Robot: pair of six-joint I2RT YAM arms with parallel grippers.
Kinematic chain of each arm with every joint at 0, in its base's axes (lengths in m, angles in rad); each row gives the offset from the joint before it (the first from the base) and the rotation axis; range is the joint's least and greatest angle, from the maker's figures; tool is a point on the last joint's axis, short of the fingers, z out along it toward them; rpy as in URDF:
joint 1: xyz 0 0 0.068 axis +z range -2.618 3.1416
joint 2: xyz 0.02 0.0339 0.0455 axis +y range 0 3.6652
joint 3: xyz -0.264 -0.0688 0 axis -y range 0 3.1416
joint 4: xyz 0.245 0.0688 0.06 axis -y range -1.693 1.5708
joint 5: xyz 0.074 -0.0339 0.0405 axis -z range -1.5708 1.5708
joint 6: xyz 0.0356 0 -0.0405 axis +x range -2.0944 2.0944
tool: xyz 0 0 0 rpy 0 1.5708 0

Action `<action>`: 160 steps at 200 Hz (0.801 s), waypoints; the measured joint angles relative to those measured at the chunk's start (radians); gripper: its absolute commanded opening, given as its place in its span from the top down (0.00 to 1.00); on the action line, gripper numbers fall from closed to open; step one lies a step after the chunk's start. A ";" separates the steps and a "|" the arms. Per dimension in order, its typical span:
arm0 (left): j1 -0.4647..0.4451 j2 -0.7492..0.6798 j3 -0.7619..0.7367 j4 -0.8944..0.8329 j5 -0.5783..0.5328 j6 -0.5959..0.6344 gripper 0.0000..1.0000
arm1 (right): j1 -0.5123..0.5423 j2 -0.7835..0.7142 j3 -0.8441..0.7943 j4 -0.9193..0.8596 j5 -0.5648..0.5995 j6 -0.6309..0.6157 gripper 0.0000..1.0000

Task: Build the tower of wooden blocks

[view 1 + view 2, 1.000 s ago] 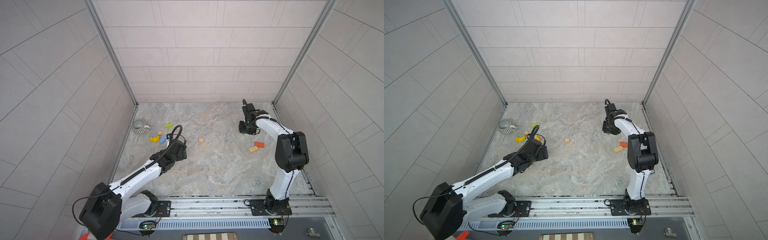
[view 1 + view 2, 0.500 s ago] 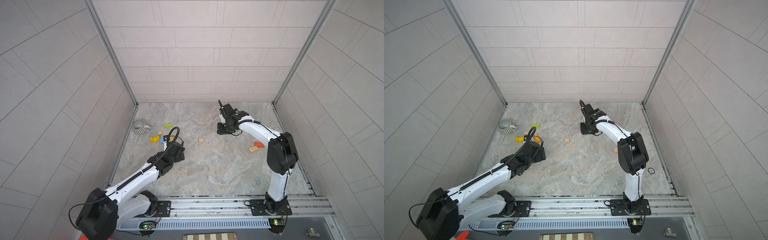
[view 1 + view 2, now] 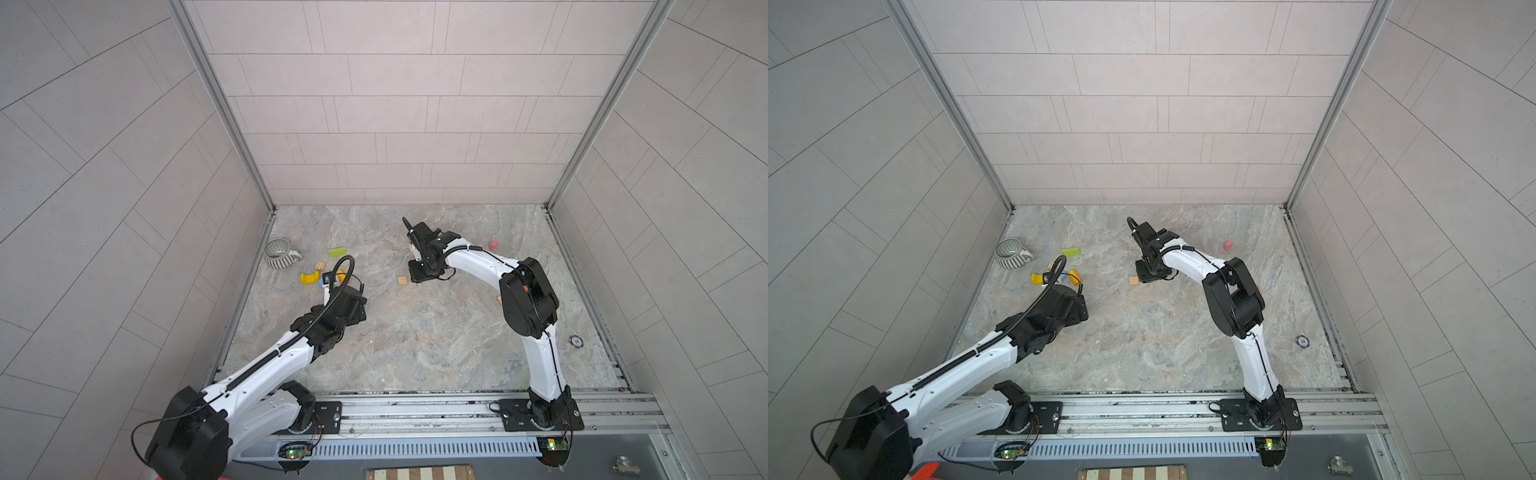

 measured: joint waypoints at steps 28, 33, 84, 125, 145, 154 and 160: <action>0.000 0.000 0.000 0.002 -0.001 0.000 0.06 | 0.000 0.023 0.022 -0.002 0.031 0.000 0.78; 0.000 0.000 0.000 0.002 -0.002 0.000 0.07 | 0.000 0.029 0.026 -0.002 0.035 0.000 0.78; 0.000 0.000 0.000 0.002 -0.004 0.000 0.07 | 0.001 0.066 0.051 0.000 0.041 0.000 0.78; 0.000 0.000 0.000 0.002 -0.010 0.000 0.07 | 0.001 0.099 0.066 0.001 0.037 0.000 0.77; 0.000 -0.001 0.000 0.002 -0.010 0.000 0.07 | 0.002 0.108 0.066 0.000 0.036 0.000 0.75; 0.000 -0.003 0.000 0.002 -0.011 0.000 0.07 | 0.002 0.109 0.066 0.000 0.036 0.000 0.72; 0.000 -0.006 -0.001 0.002 -0.011 0.000 0.07 | 0.002 0.109 0.066 0.001 0.036 0.000 0.70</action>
